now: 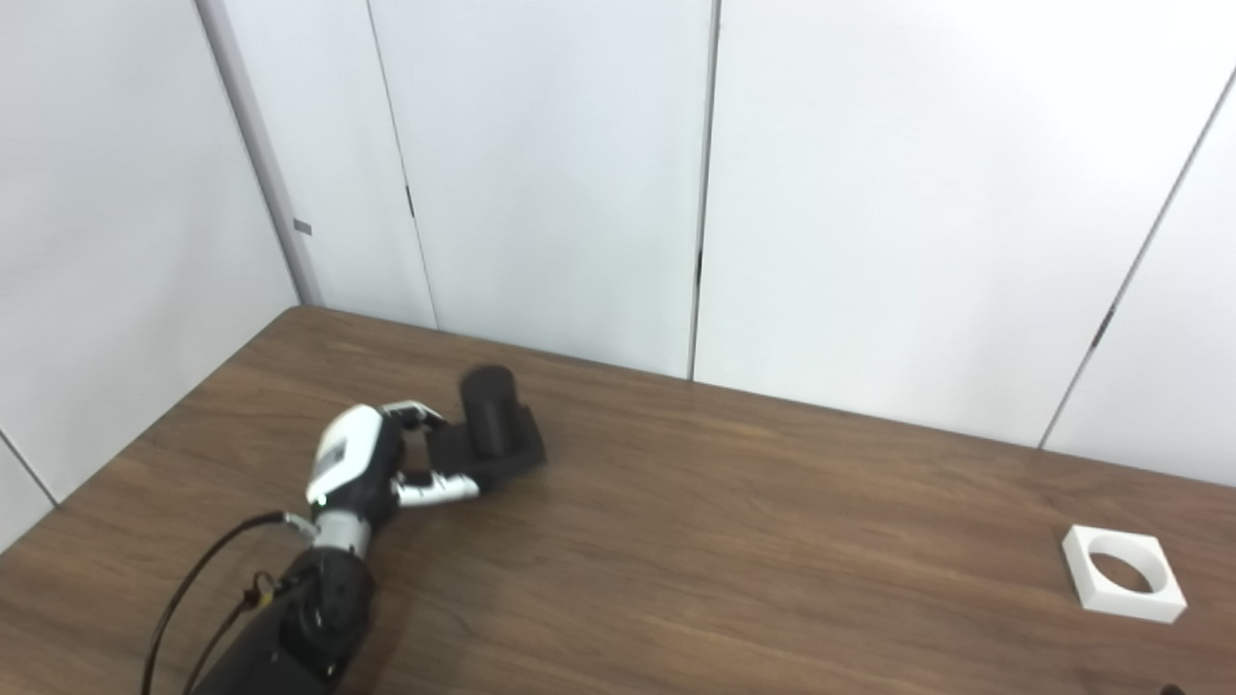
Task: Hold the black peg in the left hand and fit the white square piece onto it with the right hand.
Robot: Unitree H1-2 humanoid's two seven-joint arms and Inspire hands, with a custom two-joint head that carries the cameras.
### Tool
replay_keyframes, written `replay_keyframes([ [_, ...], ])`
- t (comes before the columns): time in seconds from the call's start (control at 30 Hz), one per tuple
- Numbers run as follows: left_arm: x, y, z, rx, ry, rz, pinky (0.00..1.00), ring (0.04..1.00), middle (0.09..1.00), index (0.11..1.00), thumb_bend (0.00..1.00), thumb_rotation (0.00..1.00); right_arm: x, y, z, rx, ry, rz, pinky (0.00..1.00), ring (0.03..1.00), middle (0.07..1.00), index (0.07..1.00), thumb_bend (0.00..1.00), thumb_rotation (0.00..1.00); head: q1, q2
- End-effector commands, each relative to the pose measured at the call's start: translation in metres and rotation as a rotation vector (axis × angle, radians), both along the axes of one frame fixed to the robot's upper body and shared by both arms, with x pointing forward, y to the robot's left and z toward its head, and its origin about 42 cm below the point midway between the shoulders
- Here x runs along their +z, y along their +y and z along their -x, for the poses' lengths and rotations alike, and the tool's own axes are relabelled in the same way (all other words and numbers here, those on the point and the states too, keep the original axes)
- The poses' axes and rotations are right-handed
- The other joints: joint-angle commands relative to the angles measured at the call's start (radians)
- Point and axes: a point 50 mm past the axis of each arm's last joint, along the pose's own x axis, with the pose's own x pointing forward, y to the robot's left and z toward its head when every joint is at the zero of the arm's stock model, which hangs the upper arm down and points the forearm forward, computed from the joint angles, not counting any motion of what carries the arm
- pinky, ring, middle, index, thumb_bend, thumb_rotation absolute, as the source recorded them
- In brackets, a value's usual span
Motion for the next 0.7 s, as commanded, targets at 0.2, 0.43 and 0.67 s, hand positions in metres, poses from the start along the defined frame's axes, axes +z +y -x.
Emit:
replay_keyframes([
  [0.2,0.020,-0.042,0.036,-0.234,-0.025,0.052,0.71,0.791,0.774,0.486,0.52,0.06,0.008,0.008,-0.004,0.059,-0.033,-0.027,1.00,0.998,0.988,0.996,0.77,1.00,-0.046,0.031],
  [0.43,0.023,-0.070,0.074,-0.369,-0.012,0.093,0.72,0.808,0.778,0.486,0.52,0.05,0.013,0.015,-0.004,0.059,-0.007,-0.028,1.00,1.000,0.997,1.000,0.67,1.00,-0.123,0.072],
  [0.67,0.018,-0.102,0.114,-0.501,0.013,0.105,0.74,0.826,0.781,0.486,0.52,0.05,0.022,0.021,-0.002,0.076,-0.001,0.016,1.00,1.000,0.993,1.000,0.49,1.00,-0.175,0.126],
])
